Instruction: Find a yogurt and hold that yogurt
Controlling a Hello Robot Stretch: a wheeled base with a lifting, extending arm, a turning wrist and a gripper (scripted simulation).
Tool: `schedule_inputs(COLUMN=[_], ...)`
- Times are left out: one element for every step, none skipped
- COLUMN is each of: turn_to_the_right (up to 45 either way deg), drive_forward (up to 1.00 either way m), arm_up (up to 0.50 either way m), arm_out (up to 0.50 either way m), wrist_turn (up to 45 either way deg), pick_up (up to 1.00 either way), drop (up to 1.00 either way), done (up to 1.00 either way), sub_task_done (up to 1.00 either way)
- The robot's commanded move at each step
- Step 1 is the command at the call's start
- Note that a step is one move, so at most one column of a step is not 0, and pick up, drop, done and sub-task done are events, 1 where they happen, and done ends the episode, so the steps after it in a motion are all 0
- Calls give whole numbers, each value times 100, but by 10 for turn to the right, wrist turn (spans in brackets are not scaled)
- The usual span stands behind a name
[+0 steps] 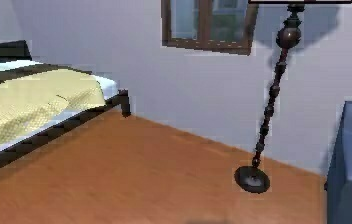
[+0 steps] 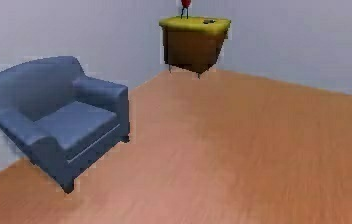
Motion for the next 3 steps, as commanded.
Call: schedule_inputs(turn_to_the_right=[-450, -450, -450], drive_forward=[0, 0, 0], arm_up=[0, 0, 0], arm_out=[0, 0, 0], wrist_turn=[0, 0, 0], pick_up=[0, 0, 0], drop=[0, 0, 0], done=[0, 0, 0], sub_task_done=[0, 0, 0])
